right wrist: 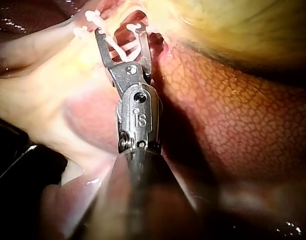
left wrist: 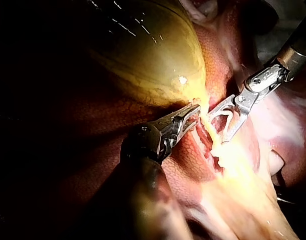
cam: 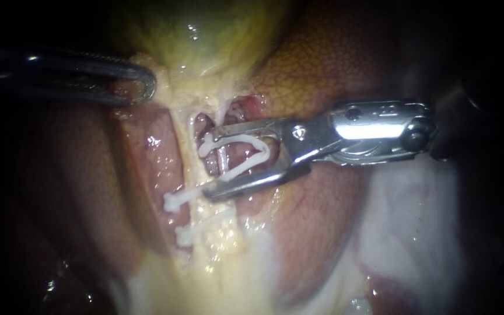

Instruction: Clipping third clip left tube

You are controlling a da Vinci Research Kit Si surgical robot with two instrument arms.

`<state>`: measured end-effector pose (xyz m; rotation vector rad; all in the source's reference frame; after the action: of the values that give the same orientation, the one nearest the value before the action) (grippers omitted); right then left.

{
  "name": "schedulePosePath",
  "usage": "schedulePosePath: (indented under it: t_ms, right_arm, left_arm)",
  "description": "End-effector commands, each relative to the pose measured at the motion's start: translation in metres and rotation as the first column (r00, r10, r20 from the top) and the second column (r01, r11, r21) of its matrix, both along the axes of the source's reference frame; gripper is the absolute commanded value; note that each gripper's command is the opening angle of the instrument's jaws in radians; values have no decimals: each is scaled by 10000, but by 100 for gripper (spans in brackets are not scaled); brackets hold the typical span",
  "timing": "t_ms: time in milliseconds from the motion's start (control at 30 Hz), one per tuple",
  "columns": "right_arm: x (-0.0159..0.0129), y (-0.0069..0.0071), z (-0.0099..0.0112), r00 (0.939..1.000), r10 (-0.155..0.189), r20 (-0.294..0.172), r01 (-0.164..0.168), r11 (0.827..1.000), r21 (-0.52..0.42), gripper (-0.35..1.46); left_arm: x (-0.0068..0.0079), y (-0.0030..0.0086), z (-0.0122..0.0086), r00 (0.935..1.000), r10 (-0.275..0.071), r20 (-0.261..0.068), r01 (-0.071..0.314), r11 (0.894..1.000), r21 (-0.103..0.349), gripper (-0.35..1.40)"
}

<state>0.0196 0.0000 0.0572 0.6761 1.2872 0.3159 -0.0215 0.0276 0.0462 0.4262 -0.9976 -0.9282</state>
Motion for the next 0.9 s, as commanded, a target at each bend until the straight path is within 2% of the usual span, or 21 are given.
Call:
schedulePosePath:
  t_ms: [33, 167, 267, 467, 667, 900]
  right_arm:
    - [1, 1, 1, 10000, -9, -6, 9, 10000, 2, 45]
    - [4, 5, 4, 9999, -39, -123, 40, 10000, 90, 45]
    - [8, 7, 6, 9991, 9, -430, 10, 9991, 427, 45]
    - [21, 10, 7, 9958, -70, -914, 148, 9962, 855, 45]
    - [29, 12, 7, 9885, 31, -1512, 177, 9906, 1354, 45]
    - [36, 16, 6, 9743, 22, -2251, 413, 9812, 1885, 44]
  left_arm:
    - [0, 0, 0, 10000, -6, -6, 6, 10000, -3, -35]
    - [0, 0, 0, 10000, -9, -7, 9, 10000, -3, -35]
    - [0, 0, -1, 10000, -10, -8, 10, 10000, -3, -35]
    - [0, 0, -1, 10000, -10, -8, 10, 10000, -3, -35]
    - [0, -1, -1, 10000, -13, -10, 13, 10000, -3, -35]
    - [0, -1, -1, 10000, -13, -10, 13, 10000, -3, -35]
